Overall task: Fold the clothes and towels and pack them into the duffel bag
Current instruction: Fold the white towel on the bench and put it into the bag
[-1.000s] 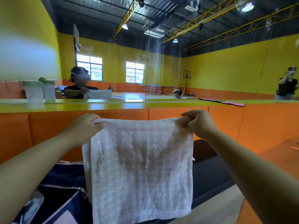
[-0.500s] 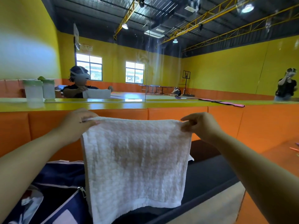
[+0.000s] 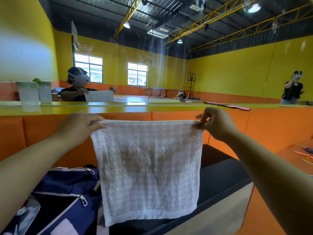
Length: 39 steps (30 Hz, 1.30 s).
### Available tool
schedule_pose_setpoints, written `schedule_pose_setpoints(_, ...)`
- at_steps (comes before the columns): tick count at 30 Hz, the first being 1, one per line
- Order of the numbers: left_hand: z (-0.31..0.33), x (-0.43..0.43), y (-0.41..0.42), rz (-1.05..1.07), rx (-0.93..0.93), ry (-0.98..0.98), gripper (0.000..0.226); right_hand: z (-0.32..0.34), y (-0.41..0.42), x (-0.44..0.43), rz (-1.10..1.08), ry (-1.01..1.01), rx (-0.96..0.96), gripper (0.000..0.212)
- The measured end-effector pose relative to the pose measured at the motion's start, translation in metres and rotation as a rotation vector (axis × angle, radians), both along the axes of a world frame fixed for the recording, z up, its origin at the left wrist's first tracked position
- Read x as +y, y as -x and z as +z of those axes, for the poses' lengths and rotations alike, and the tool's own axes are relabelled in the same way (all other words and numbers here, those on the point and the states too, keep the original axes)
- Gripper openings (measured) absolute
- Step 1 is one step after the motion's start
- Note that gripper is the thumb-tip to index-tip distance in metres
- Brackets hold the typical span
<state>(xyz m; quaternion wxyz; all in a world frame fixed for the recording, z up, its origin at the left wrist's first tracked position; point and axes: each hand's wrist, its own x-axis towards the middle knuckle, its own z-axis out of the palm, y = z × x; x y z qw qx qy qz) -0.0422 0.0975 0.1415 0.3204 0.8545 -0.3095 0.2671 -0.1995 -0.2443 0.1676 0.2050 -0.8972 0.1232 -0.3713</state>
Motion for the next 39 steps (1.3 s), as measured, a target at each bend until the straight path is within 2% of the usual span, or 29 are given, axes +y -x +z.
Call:
schedule_pose_setpoints(3,0.002,-0.003,0.003,-0.007,0.010,-0.001,0.025,0.004,0.013,-0.001,0.056,-0.059,0.029,0.035)
schedule_pose_setpoints(5,0.003,-0.002,0.005,-0.012,0.027,0.018,0.023,0.006,0.023,-0.001,0.139,-0.179,0.020,0.035)
schedule_pose_setpoints(8,0.010,0.006,0.008,-0.042,0.036,0.045,0.003,0.010,0.038,-0.002,0.296,-0.419,-0.008,0.025)
schedule_pose_setpoints(9,0.013,0.008,0.009,-0.056,0.044,0.021,0.007,0.012,0.043,-0.001,0.329,-0.468,-0.017,0.023)
schedule_pose_setpoints(14,0.021,0.003,0.006,-0.106,0.147,-0.166,0.009,0.014,0.039,-0.011,0.305,-0.561,-0.027,0.013)
schedule_pose_setpoints(19,0.007,-0.026,-0.028,0.038,0.170,-0.152,0.013,-0.006,-0.008,-0.025,0.263,-0.730,-0.074,0.019)
schedule_pose_setpoints(22,0.006,-0.041,-0.045,0.153,0.105,-0.163,0.022,-0.017,-0.040,-0.037,0.221,-0.756,-0.136,0.021)
schedule_pose_setpoints(25,0.018,-0.051,-0.052,0.199,-0.020,-0.080,0.024,-0.017,-0.059,-0.048,0.225,-0.710,-0.313,0.028)
schedule_pose_setpoints(28,0.033,-0.051,-0.047,0.183,-0.140,-0.011,0.023,-0.012,-0.055,-0.050,0.324,-0.694,-0.493,0.031)
schedule_pose_setpoints(30,0.029,-0.047,-0.033,0.156,-0.187,0.014,0.026,-0.016,-0.043,-0.048,0.413,-0.721,-0.536,0.029)
schedule_pose_setpoints(32,0.007,-0.039,-0.019,0.073,-0.258,-0.003,0.027,-0.032,-0.027,-0.049,0.401,-0.700,-0.480,0.026)
schedule_pose_setpoints(34,-0.034,-0.027,-0.010,-0.044,-0.290,-0.110,0.034,-0.061,-0.011,-0.054,0.331,-0.659,-0.325,0.021)
schedule_pose_setpoints(37,-0.107,-0.008,0.004,-0.173,-0.108,-0.285,0.037,-0.114,0.015,-0.053,0.272,-0.624,-0.023,0.011)
schedule_pose_setpoints(39,-0.149,-0.002,0.017,-0.221,0.021,-0.307,0.027,-0.147,0.028,-0.049,0.234,-0.575,0.173,0.014)
